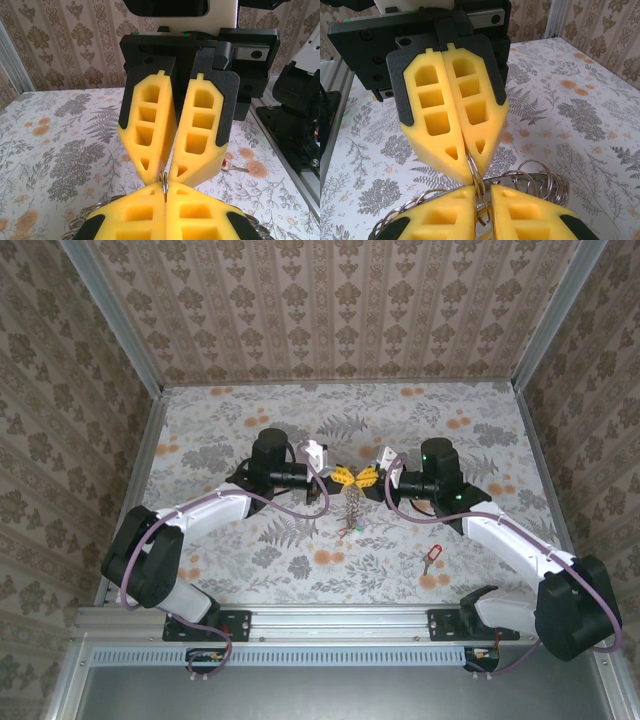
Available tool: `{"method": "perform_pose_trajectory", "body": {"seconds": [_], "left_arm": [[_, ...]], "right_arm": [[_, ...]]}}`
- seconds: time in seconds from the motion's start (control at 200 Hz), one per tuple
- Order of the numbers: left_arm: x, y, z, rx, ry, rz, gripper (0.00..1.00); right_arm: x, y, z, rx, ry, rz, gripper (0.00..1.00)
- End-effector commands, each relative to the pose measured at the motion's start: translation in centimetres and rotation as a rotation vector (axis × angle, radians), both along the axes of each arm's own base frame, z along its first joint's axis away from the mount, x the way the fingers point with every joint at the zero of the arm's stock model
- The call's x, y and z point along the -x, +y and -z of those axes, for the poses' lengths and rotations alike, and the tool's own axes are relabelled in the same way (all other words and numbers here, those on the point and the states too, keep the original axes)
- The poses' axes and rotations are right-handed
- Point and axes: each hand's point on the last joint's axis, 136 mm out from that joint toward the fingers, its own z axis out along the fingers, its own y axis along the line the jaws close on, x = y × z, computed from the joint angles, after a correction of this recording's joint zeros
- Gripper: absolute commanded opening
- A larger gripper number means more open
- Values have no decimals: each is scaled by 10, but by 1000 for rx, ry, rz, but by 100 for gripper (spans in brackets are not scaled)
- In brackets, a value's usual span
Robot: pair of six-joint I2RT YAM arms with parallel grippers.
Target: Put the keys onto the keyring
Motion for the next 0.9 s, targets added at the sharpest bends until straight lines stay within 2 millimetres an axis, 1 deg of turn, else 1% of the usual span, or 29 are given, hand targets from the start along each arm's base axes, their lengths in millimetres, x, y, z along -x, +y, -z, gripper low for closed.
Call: {"method": "perform_pose_trajectory", "body": {"seconds": [0.0, 0.135, 0.19, 0.27, 0.36, 0.415, 0.5, 0.595, 0.775, 0.895], "left_arm": [[9, -2, -10, 30, -10, 58, 0], [9, -2, -10, 27, -8, 61, 0], [10, -2, -10, 25, -9, 64, 0], [9, -1, -8, 9, -5, 63, 0], [9, 1, -4, -17, -9, 56, 0], [8, 2, 0, -51, -9, 47, 4], [6, 4, 6, -99, -14, 38, 8], [5, 6, 10, -144, -25, 35, 9], [2, 7, 14, -207, -48, 28, 9], [5, 5, 15, -226, -60, 39, 0]], "right_arm": [[-3, 5, -19, -45, -26, -25, 16], [-2, 6, -25, -63, -29, -35, 11], [-2, 7, -25, -62, -26, -39, 5], [-4, 6, -26, -54, -23, -26, 0], [-6, 3, -24, -27, -14, -5, 0], [-7, 1, -21, 6, -10, 12, 0], [-4, -1, -15, 81, -5, 13, 0], [0, -1, -12, 136, 6, 14, 0], [3, -1, -11, 188, -2, 25, 0], [4, 0, -12, 219, 21, 25, 0]]}}
